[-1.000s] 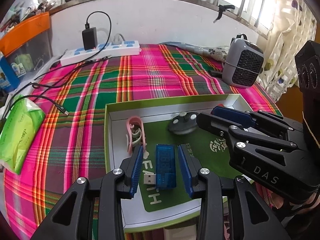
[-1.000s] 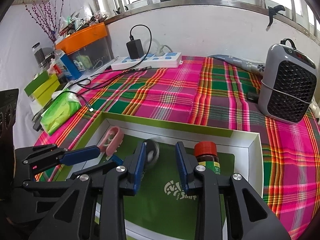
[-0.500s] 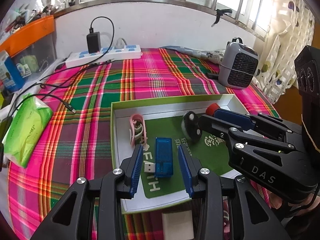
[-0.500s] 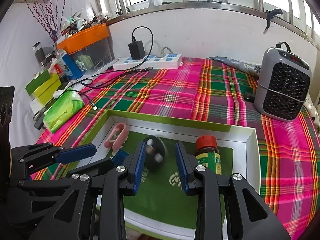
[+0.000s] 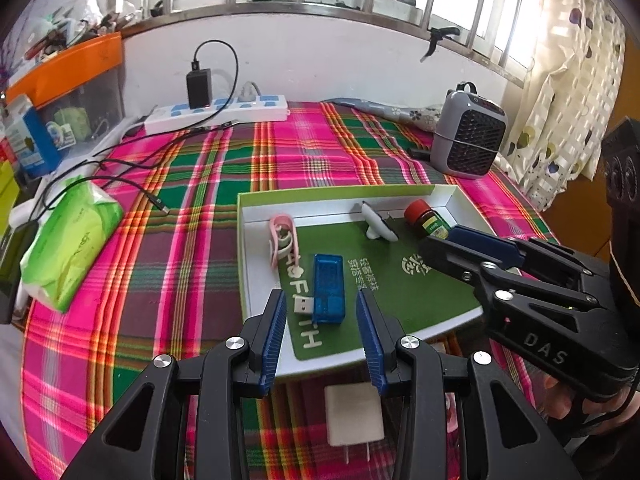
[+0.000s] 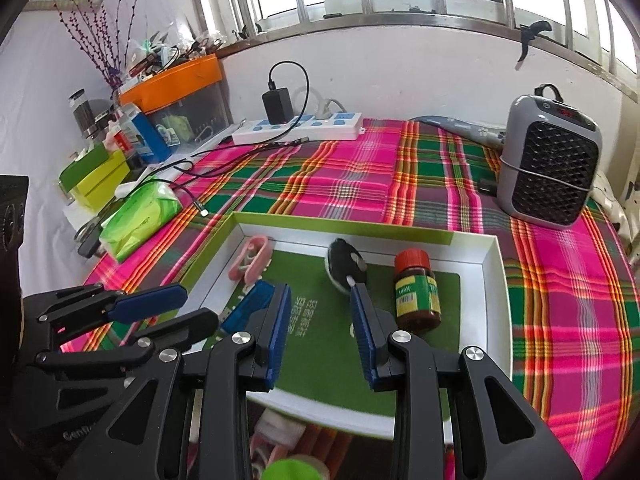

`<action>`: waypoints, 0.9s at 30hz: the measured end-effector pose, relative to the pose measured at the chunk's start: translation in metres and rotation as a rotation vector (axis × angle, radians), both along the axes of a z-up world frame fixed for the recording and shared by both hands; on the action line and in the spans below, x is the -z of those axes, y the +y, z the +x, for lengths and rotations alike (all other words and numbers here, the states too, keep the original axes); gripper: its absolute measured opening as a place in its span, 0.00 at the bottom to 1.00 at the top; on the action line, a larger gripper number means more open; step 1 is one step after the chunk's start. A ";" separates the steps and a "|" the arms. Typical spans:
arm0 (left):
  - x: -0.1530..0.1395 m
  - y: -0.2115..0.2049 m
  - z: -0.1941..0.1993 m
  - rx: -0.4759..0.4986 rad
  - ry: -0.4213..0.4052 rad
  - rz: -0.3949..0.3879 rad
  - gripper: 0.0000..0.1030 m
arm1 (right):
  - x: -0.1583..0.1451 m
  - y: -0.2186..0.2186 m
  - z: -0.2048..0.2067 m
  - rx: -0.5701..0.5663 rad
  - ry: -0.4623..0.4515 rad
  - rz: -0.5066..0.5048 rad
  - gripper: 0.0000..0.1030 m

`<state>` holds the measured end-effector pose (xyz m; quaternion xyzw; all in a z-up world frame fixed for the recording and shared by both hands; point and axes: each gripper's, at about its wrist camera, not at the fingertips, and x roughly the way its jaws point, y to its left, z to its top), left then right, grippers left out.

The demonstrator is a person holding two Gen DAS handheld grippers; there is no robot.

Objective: Organize rigid objects
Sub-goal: 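Move both tools back toward the remaining items on the table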

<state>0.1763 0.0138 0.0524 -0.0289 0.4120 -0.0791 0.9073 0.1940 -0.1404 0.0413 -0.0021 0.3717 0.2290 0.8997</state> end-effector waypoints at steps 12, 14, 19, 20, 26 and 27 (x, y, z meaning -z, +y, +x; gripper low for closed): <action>0.004 0.015 -0.027 -0.024 -0.001 -0.050 0.34 | -0.003 -0.024 -0.044 0.106 -0.011 -0.019 0.43; 0.006 0.017 -0.031 -0.020 0.003 -0.060 0.34 | -0.002 -0.027 -0.055 0.123 -0.018 -0.025 0.43; 0.011 0.022 -0.041 -0.012 0.012 -0.072 0.34 | 0.006 -0.033 -0.079 0.180 0.012 -0.034 0.43; 0.012 0.023 -0.041 -0.014 0.013 -0.074 0.34 | 0.008 -0.034 -0.084 0.191 0.017 -0.040 0.43; 0.016 0.028 -0.049 -0.003 0.020 -0.088 0.34 | 0.020 -0.030 -0.105 0.226 0.046 -0.080 0.45; 0.017 0.028 -0.050 -0.002 0.022 -0.090 0.34 | 0.022 -0.028 -0.107 0.231 0.055 -0.089 0.47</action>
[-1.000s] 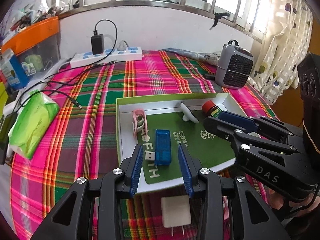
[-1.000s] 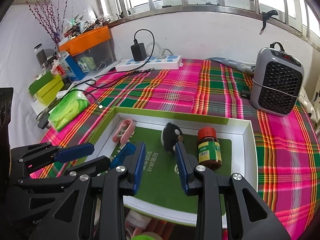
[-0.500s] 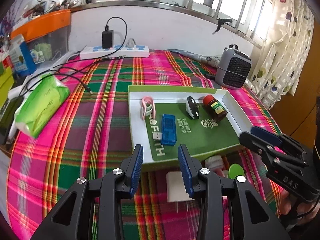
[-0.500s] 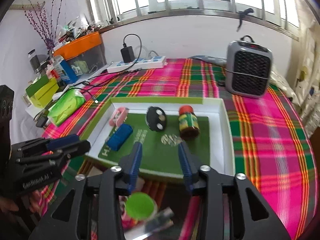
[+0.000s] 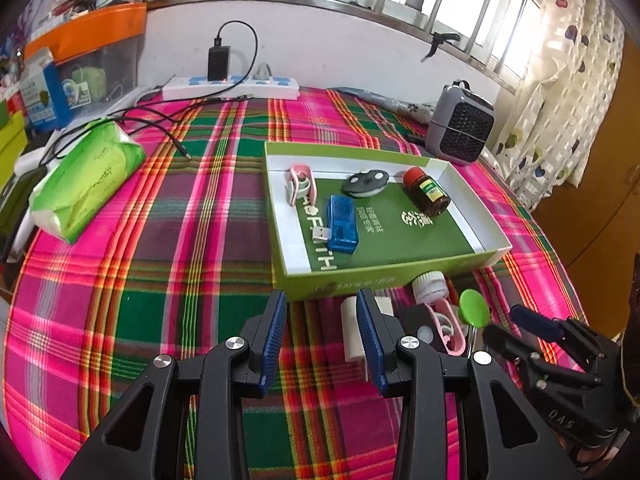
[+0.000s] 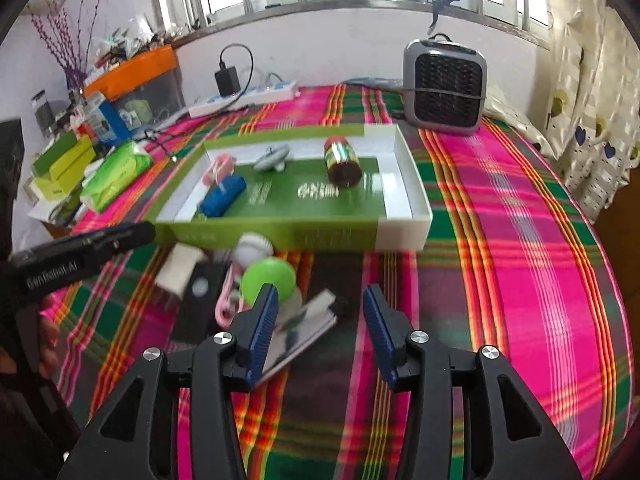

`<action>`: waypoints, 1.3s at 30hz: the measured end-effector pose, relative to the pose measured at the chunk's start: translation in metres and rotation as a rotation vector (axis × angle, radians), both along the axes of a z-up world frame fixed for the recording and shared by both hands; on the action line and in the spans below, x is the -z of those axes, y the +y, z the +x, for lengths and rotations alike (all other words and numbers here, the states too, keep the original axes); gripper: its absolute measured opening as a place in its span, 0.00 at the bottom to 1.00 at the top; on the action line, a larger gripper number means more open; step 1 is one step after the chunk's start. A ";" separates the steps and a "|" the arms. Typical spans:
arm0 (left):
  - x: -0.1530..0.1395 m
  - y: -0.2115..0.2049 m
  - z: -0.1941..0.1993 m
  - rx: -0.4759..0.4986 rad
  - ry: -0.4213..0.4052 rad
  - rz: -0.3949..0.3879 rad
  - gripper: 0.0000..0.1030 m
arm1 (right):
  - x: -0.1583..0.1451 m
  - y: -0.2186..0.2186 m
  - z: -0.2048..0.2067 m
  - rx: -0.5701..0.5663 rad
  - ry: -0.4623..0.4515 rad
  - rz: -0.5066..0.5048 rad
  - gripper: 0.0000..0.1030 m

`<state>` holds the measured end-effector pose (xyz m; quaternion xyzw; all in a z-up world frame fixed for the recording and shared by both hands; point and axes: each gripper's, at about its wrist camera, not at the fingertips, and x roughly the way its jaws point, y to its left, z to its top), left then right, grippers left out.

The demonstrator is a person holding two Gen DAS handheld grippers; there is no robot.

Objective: Organize rigid objects
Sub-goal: 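Move both tools back toward the remaining items on the table, then grasp the white charger plug with the left tool while the right tool grasps the white rectangular object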

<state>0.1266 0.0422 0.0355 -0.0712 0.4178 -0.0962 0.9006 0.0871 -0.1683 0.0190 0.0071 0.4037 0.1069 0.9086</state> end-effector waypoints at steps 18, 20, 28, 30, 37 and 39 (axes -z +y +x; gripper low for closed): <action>0.012 -0.002 0.000 0.045 0.047 -0.017 0.34 | 0.020 0.010 -0.001 0.084 0.067 -0.082 0.58; 0.013 -0.005 0.001 0.055 0.050 -0.017 0.34 | 0.020 0.006 -0.001 0.102 0.068 -0.094 0.58; 0.014 -0.015 0.000 0.087 0.052 -0.009 0.35 | 0.022 -0.007 -0.001 0.132 0.067 -0.116 0.58; 0.014 -0.018 0.000 0.091 0.058 -0.004 0.35 | 0.021 -0.009 -0.001 0.132 0.063 -0.119 0.58; 0.015 -0.025 0.003 0.098 0.065 0.011 0.35 | 0.021 -0.014 0.001 0.116 0.057 -0.103 0.45; 0.015 -0.026 0.003 0.100 0.067 0.012 0.36 | 0.020 -0.015 0.002 0.112 0.054 -0.104 0.37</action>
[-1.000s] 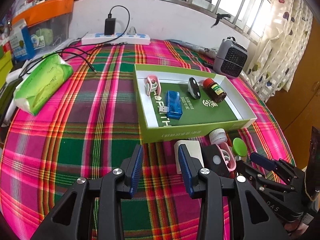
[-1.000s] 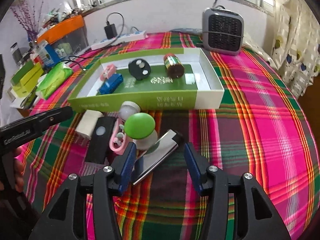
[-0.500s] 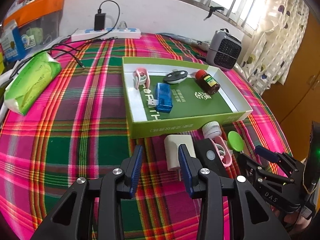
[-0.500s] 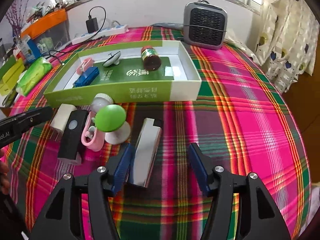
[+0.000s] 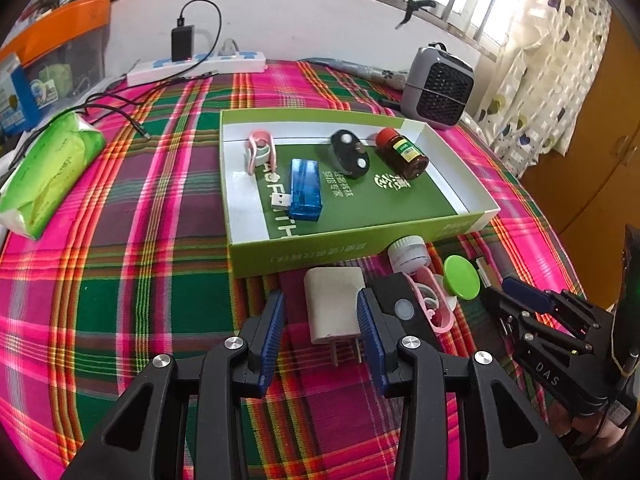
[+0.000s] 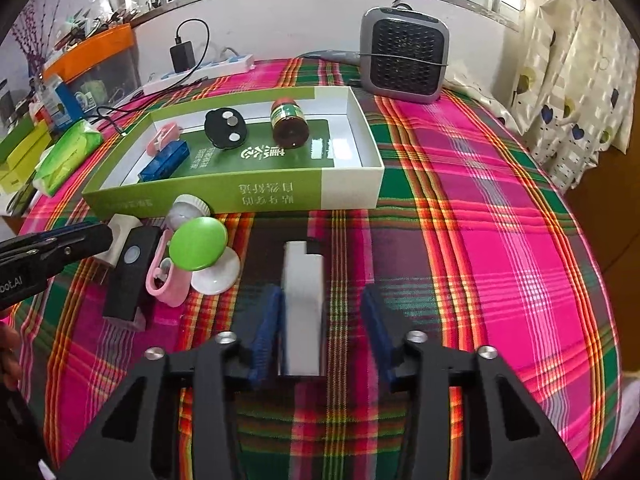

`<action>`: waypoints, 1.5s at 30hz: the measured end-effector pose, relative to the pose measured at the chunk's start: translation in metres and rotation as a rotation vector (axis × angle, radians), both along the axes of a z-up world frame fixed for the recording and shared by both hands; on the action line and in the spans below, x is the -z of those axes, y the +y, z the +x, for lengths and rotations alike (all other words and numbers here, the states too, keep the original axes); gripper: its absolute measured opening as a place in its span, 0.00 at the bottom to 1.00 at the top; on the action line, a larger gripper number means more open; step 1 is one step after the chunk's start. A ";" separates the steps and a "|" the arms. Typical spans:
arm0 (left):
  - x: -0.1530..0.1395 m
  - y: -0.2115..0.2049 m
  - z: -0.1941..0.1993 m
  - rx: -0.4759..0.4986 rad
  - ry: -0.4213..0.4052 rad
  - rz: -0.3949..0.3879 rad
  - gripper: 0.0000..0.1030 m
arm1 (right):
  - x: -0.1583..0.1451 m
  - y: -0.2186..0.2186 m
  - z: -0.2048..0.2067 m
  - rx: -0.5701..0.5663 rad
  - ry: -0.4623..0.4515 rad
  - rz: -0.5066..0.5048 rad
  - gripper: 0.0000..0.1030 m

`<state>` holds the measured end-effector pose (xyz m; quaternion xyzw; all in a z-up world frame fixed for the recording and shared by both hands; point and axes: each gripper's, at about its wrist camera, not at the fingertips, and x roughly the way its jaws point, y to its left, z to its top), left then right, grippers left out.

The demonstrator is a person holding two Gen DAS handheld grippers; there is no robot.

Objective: Organize rigid objects
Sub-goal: 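Grasp the white charger plug with the left tool while the right tool grasps the white rectangular object, then carry the charger plug and white rectangular object over the green box with both tools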

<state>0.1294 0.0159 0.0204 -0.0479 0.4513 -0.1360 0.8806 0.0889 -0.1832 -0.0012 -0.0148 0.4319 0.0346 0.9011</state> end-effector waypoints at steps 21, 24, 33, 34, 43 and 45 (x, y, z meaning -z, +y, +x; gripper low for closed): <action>0.008 -0.020 0.005 0.011 0.006 0.094 0.37 | -0.001 -0.016 0.001 -0.020 -0.008 0.029 0.24; 0.009 -0.018 0.006 0.007 0.006 0.091 0.37 | -0.001 -0.016 0.001 -0.023 -0.009 0.029 0.24; 0.011 -0.015 0.006 -0.014 -0.006 0.096 0.37 | 0.000 -0.016 0.001 -0.023 -0.009 0.027 0.24; 0.011 -0.015 0.006 -0.015 -0.007 0.097 0.37 | -0.001 -0.016 0.001 -0.024 -0.009 0.026 0.24; 0.011 -0.013 0.004 -0.025 -0.014 0.097 0.32 | -0.001 -0.016 0.001 -0.024 -0.009 0.024 0.24; 0.011 -0.013 0.004 -0.024 -0.015 0.101 0.32 | -0.001 -0.016 0.001 -0.024 -0.010 0.023 0.24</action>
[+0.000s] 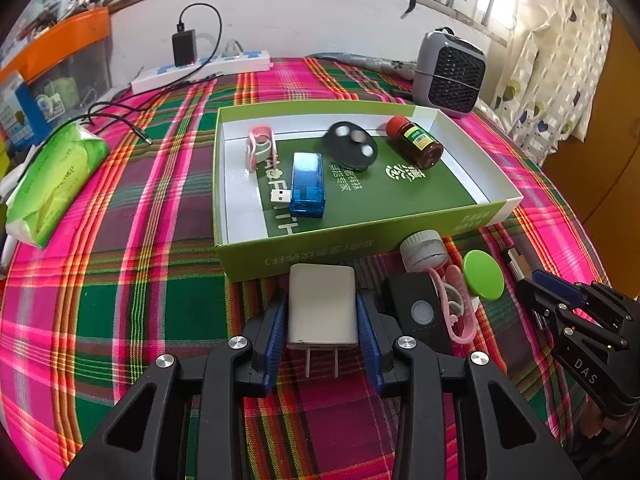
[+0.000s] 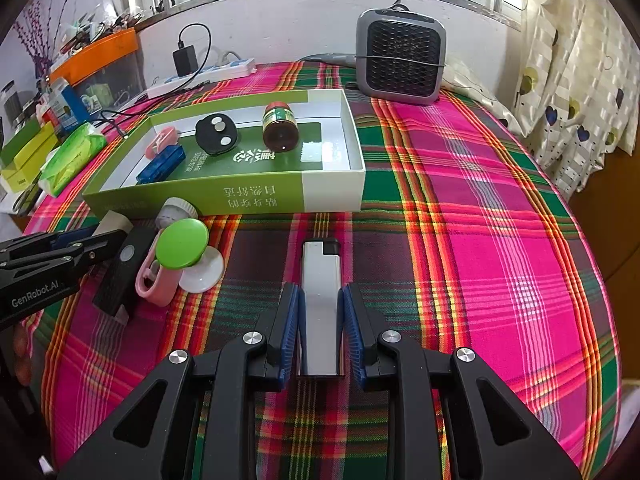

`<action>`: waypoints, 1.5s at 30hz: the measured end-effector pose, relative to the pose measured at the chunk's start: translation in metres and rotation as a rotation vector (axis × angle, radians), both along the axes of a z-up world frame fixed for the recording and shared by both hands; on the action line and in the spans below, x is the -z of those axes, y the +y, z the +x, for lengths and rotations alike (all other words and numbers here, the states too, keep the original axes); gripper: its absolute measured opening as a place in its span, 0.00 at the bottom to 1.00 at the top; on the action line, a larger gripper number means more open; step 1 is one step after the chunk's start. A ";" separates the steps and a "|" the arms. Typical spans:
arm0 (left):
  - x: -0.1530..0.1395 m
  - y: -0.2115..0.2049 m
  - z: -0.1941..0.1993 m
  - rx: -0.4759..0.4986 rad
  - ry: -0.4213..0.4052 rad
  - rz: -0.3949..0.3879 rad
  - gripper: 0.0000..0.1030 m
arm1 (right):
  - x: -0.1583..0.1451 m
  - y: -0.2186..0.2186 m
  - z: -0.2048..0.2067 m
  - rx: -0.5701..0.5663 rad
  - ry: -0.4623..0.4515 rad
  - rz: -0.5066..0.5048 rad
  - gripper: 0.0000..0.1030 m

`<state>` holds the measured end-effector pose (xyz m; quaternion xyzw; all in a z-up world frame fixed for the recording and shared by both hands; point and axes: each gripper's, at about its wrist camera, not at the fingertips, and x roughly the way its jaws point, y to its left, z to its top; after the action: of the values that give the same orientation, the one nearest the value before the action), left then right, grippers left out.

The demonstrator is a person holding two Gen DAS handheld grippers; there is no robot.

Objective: Organize rigid objects
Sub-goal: 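Carry the charger plug and white rectangular object over the green box with both tools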

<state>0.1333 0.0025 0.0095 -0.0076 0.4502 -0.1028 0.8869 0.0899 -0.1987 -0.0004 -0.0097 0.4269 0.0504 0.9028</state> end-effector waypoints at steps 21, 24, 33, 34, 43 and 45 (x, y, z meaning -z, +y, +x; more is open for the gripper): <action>-0.004 0.004 -0.003 -0.007 0.001 -0.019 0.32 | -0.001 0.001 -0.002 -0.007 -0.007 -0.002 0.23; -0.008 0.005 -0.005 -0.005 -0.007 -0.020 0.32 | -0.002 0.002 -0.003 -0.012 -0.012 -0.006 0.23; -0.020 0.007 -0.010 -0.006 -0.033 -0.030 0.32 | -0.009 0.002 -0.006 -0.025 -0.036 -0.005 0.23; -0.022 0.008 -0.010 -0.007 -0.035 -0.032 0.32 | -0.011 0.002 -0.006 -0.027 -0.040 -0.005 0.23; -0.038 0.007 -0.011 -0.004 -0.073 -0.024 0.32 | -0.025 0.004 -0.007 -0.049 -0.078 -0.004 0.23; -0.040 0.007 -0.011 0.000 -0.078 -0.023 0.32 | -0.028 0.005 -0.006 -0.056 -0.083 -0.004 0.23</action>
<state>0.1227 0.0091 0.0500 -0.0141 0.4141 -0.1082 0.9037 0.0837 -0.1939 0.0275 -0.0255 0.3887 0.0741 0.9180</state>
